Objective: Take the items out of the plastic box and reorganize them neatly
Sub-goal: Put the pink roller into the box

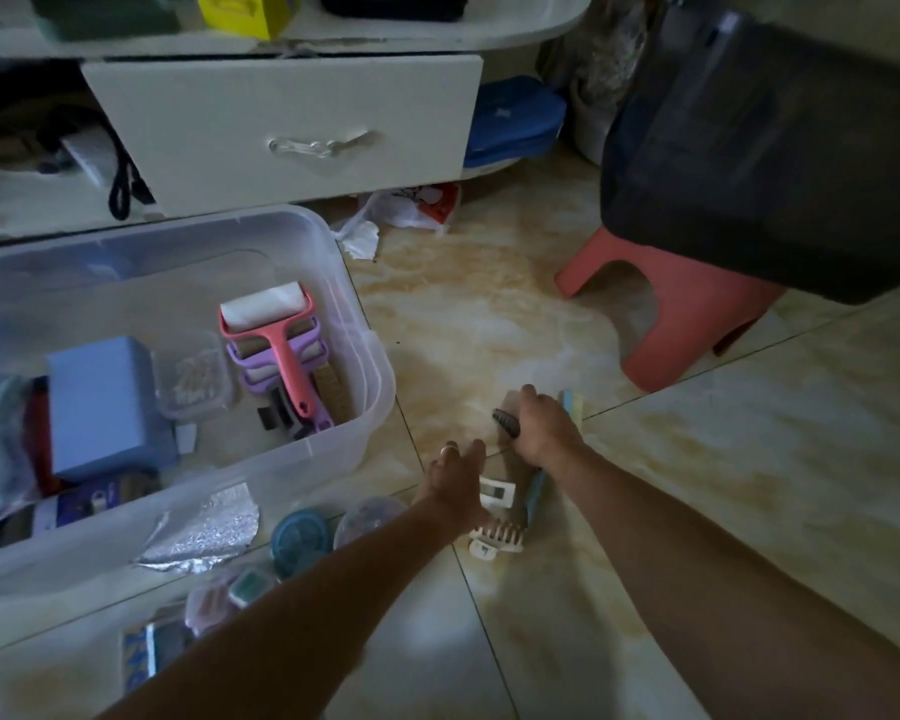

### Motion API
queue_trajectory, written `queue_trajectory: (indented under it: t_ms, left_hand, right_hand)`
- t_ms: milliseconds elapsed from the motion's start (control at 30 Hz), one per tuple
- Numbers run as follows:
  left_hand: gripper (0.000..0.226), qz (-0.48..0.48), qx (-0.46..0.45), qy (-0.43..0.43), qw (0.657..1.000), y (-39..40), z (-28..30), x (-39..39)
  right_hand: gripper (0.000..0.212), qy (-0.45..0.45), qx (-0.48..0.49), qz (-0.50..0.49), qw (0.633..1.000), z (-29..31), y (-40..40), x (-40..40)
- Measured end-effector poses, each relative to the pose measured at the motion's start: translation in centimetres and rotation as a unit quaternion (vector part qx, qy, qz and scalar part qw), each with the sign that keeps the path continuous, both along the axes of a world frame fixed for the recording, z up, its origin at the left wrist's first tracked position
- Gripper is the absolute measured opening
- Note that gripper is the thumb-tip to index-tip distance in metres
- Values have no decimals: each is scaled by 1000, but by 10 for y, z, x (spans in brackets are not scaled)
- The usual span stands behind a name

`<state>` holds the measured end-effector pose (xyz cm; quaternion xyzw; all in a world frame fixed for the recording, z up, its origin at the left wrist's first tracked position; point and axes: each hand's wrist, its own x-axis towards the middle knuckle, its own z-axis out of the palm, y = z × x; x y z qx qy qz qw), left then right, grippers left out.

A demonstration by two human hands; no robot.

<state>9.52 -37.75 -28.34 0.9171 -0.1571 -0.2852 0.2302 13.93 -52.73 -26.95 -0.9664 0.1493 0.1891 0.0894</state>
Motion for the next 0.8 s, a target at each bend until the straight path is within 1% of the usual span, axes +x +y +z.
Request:
queue_trajectory:
  t_ms: [67, 167, 200, 267, 333, 367, 433, 500, 567, 633, 667, 733, 767, 800]
  left_hand:
    - [72, 22, -6, -7, 1000, 4, 0, 2]
    - [69, 64, -10, -53, 997, 10, 4, 4]
    - [68, 62, -22, -60, 996, 11, 6, 3]
    - [66, -1, -47, -81, 996, 13, 7, -1]
    - [58, -109, -51, -141, 983, 14, 7, -13]
    - [58, -166, -34, -179, 969, 12, 4, -20]
    - [68, -259, 20, -225, 939, 7, -6, -37]
    - [79, -314, 74, -220, 920, 0, -16, -51]
    - [86, -340, 116, -203, 911, -3, -19, -59]
    - [88, -336, 144, -183, 913, -1, -14, -61]
    - [89, -330, 151, -159, 918, 2, -9, -60]
    - [91, -325, 153, -111, 927, 13, 5, -55]
    - [90, -331, 155, -107, 924, 19, 9, -53]
    - [87, -339, 158, -119, 920, 25, 12, -52]
  right_hand:
    - [49, 5, 4, -14, 1000, 11, -8, 5]
    - [39, 17, 31, -26, 999, 30, -19, 6]
    - [39, 17, 48, -32, 998, 33, -22, 4]
    - [43, 22, 74, -39, 996, 36, -25, -5]
    - [34, 32, 79, -32, 996, 34, -26, -15]
    - [30, 29, 76, -22, 996, 32, -27, -20]
    - [25, 5, 69, 2, 998, 31, -28, -27]
    - [22, -21, 69, -6, 997, 33, -26, -32]
    - [24, -24, 75, -60, 995, 36, -25, -37]
    - [31, -30, 98, -124, 987, 42, -24, -42]
    - [31, -45, 121, -143, 981, 46, -23, -41]
    - [22, -104, 171, -156, 967, 60, -15, -32]
    - [17, -146, 204, -165, 954, 70, -8, -23]
    - [17, -193, 248, -175, 933, 81, 2, -12]
